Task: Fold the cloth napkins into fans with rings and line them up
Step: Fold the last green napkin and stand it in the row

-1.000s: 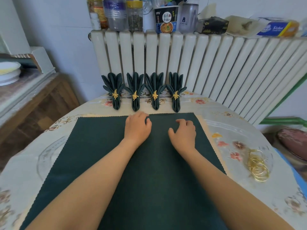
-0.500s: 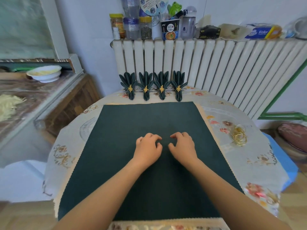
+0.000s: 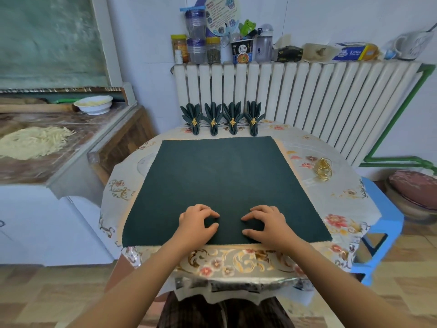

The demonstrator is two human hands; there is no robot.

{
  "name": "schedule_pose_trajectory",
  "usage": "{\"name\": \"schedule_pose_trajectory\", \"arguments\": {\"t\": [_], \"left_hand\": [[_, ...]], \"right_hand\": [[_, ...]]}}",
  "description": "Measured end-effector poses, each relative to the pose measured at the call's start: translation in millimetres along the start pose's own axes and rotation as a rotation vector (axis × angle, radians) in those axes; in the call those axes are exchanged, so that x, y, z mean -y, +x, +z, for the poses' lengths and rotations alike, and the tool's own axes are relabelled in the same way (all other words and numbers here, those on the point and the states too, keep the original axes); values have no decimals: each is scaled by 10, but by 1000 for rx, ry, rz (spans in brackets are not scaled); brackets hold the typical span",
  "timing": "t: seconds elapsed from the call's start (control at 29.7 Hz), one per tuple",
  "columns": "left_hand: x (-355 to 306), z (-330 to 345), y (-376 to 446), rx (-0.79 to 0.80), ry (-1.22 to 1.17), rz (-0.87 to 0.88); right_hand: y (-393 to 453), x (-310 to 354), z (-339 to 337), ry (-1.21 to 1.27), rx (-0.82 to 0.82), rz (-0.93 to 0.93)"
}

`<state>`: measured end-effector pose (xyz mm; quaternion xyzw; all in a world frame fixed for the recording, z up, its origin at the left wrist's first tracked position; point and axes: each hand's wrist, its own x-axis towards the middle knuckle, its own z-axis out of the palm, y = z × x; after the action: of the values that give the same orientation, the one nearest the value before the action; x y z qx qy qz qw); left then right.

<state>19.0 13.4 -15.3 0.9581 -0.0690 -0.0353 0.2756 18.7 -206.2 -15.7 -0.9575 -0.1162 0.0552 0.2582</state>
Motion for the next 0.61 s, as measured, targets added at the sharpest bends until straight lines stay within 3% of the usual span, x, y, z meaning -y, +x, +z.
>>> {"name": "schedule_pose_trajectory", "arguments": {"t": [0.2,0.61], "left_hand": [[69,-78,-209,118,-65,7],[36,-283,-160,288,-82,8]], "right_hand": [[-220,-29,-95,54,145,-52],[-238,36,-55,94,-69,-48]]}}
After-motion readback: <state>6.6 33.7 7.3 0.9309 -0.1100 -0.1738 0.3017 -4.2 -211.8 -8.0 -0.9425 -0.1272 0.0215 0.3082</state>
